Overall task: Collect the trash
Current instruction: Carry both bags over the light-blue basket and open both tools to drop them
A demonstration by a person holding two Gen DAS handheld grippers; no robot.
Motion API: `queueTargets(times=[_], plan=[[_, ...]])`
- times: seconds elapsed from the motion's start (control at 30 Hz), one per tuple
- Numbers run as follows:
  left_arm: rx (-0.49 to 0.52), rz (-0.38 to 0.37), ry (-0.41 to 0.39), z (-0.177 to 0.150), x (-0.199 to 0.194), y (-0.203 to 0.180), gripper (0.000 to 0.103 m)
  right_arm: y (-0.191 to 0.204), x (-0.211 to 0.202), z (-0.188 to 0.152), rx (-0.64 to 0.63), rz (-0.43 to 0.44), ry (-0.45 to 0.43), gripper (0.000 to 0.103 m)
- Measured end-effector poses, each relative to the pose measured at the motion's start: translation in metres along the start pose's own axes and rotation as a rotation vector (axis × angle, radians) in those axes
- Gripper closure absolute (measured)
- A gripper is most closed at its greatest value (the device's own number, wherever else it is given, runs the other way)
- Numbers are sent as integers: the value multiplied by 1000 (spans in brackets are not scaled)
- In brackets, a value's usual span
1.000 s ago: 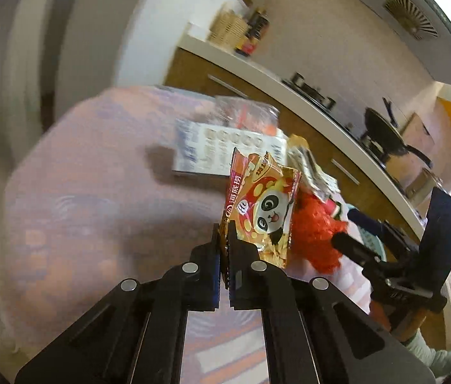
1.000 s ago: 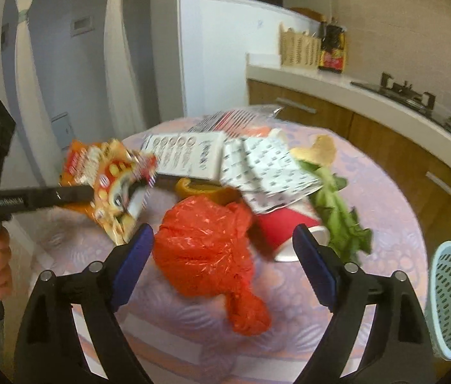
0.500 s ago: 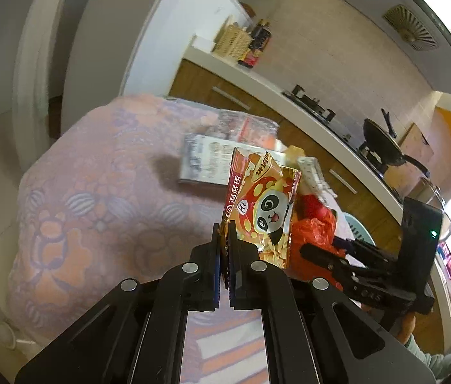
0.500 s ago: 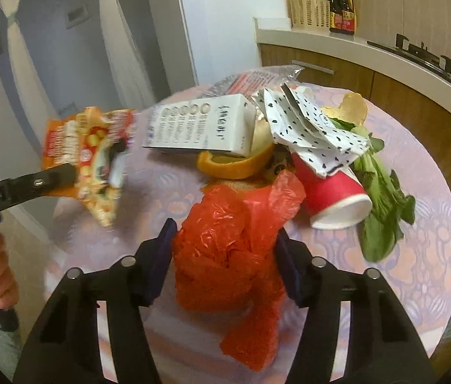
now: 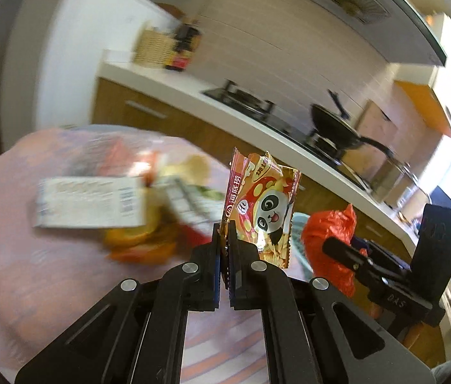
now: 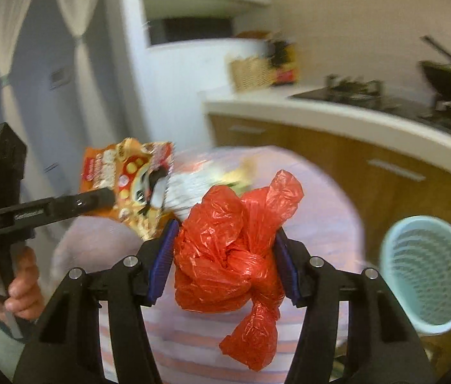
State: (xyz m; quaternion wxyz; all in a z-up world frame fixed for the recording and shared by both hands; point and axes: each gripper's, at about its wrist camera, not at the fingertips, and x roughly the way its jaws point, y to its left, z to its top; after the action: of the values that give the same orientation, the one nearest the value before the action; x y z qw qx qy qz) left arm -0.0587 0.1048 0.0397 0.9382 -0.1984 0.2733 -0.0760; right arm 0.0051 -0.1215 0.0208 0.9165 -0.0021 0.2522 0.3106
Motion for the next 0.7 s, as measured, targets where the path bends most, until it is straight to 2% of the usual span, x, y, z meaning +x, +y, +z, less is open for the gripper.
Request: queueTargets(times=[0.2, 0.33, 0.53, 0.7], plan=[[95, -61, 55, 10, 62, -65, 102, -79, -24, 2, 95, -99, -34, 49], [150, -86, 106, 12, 105, -102, 102, -139, -34, -5, 177, -210, -36, 49], [193, -123, 181, 14, 174, -146, 102, -211, -27, -24, 326, -306, 10, 49], [218, -131, 255, 7, 230, -173, 102, -250, -8, -42, 403, -351, 70, 49]])
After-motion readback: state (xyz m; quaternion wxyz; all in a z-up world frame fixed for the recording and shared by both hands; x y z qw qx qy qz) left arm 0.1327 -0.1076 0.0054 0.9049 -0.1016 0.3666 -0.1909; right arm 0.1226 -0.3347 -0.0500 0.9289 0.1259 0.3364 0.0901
